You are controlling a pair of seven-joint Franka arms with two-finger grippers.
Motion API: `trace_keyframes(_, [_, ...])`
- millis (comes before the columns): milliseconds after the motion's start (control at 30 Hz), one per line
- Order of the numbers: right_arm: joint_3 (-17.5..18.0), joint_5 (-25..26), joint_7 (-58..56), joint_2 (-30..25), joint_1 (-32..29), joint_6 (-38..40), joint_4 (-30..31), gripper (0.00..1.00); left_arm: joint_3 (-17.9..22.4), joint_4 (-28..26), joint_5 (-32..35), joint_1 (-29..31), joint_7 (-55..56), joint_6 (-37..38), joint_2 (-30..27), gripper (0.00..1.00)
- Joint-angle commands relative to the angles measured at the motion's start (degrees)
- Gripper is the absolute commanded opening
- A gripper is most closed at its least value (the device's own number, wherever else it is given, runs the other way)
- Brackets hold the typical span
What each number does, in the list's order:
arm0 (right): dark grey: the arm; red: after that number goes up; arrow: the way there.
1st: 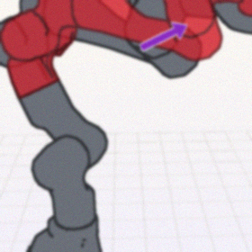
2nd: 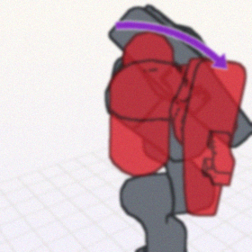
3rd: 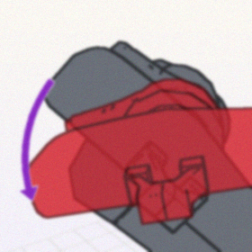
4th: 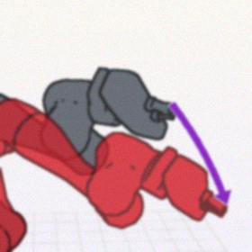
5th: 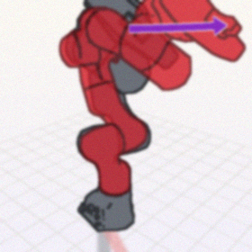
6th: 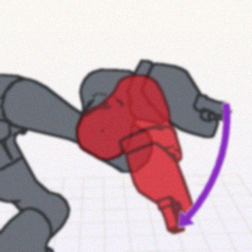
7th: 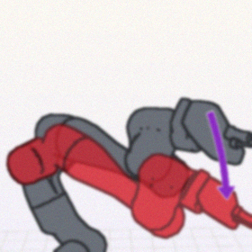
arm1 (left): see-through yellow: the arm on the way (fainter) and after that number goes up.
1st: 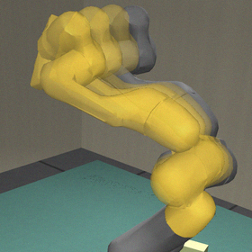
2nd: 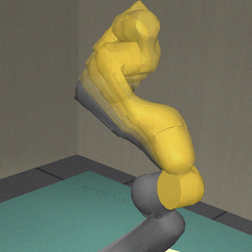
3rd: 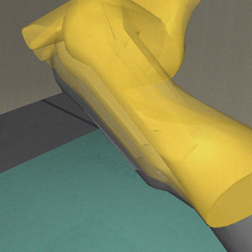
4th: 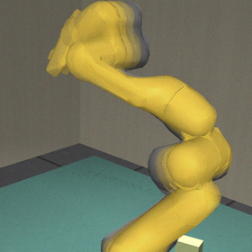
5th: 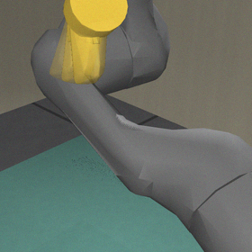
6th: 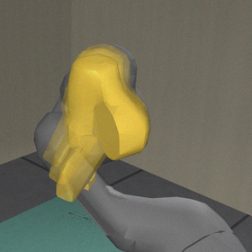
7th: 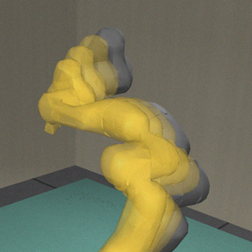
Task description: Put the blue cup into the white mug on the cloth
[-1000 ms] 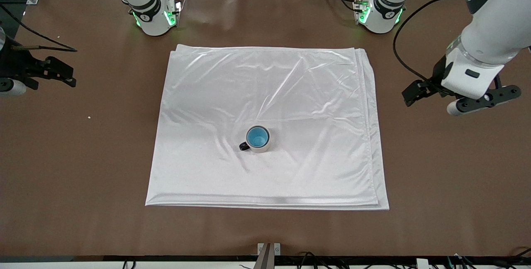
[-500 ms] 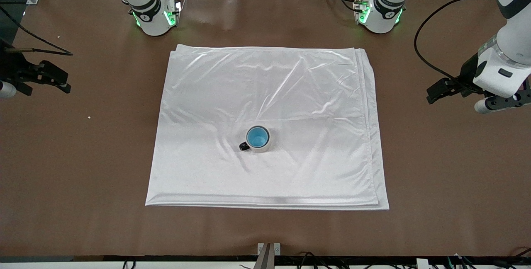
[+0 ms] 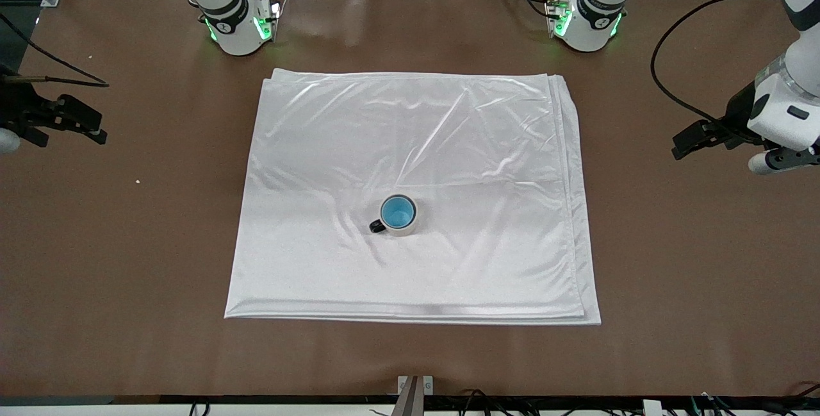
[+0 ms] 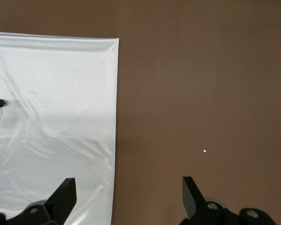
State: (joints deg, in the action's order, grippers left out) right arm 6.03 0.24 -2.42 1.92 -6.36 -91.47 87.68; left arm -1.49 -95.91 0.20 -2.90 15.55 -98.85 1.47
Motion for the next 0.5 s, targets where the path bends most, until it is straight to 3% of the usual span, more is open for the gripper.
trace_keyframes(0, [0.47, -1.03, 0.14, -0.51, -0.94, 0.50, 0.21, 1.00, -0.27, -0.07, -0.64, 0.61, -3.07, -0.55, -1.29, 1.00])
trace_keyframes(467, [0.47, -1.03, 0.14, -0.42, -0.85, 0.50, 0.13, 1.00, -0.71, 1.69, -0.11, 0.61, -5.27, 0.94, -2.44, 1.00])
